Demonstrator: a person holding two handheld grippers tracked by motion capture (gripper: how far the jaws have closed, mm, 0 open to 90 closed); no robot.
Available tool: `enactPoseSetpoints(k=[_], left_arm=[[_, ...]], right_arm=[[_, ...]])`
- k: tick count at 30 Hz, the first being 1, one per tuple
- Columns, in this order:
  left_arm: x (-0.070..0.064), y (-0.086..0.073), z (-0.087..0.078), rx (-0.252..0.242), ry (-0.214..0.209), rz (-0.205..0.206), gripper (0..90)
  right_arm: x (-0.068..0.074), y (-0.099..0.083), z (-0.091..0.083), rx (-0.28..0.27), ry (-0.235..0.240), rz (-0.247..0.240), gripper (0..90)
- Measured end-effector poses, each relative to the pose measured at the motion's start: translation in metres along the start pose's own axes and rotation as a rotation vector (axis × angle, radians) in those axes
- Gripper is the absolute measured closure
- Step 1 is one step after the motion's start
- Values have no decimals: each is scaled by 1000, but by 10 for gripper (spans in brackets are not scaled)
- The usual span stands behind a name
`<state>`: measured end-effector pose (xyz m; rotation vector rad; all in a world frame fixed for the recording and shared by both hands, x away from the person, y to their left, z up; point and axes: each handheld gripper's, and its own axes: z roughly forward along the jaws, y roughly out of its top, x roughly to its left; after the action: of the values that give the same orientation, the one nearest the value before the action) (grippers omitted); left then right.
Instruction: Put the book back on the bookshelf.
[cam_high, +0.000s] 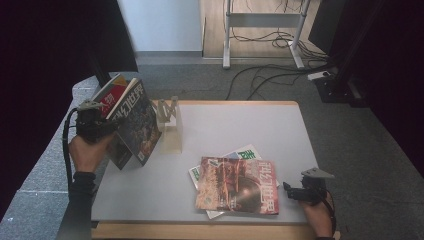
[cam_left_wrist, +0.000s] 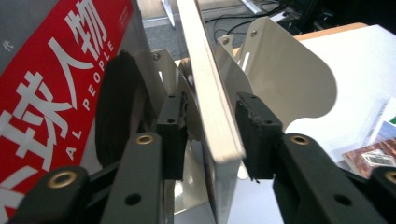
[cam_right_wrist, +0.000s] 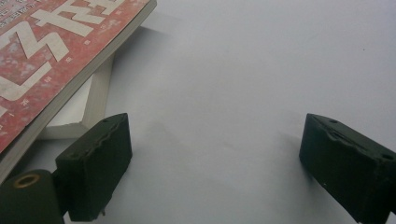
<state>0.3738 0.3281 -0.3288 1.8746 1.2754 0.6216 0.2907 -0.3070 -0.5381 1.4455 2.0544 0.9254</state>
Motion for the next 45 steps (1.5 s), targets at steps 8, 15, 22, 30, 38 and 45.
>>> enactPoseSetpoints(k=[8,15,22,30,38,45], left_arm=[[0,-9,-17,-6,-48,22,495],[-2,-24,-34,-20,-103,32,360],[-14,-49,-45,-37,-204,77,201],[-45,-67,-38,-21,-328,159,82],[-82,-70,-8,20,-416,305,0],[-115,-70,28,42,-467,368,0]], right_arm=[[0,0,0,0,1,0,89],[0,0,0,0,1,-1,89],[0,0,0,1,1,-1,89],[0,0,0,1,1,0,90],[0,0,-1,0,3,-2,98],[1,0,-2,-9,35,-23,126]])
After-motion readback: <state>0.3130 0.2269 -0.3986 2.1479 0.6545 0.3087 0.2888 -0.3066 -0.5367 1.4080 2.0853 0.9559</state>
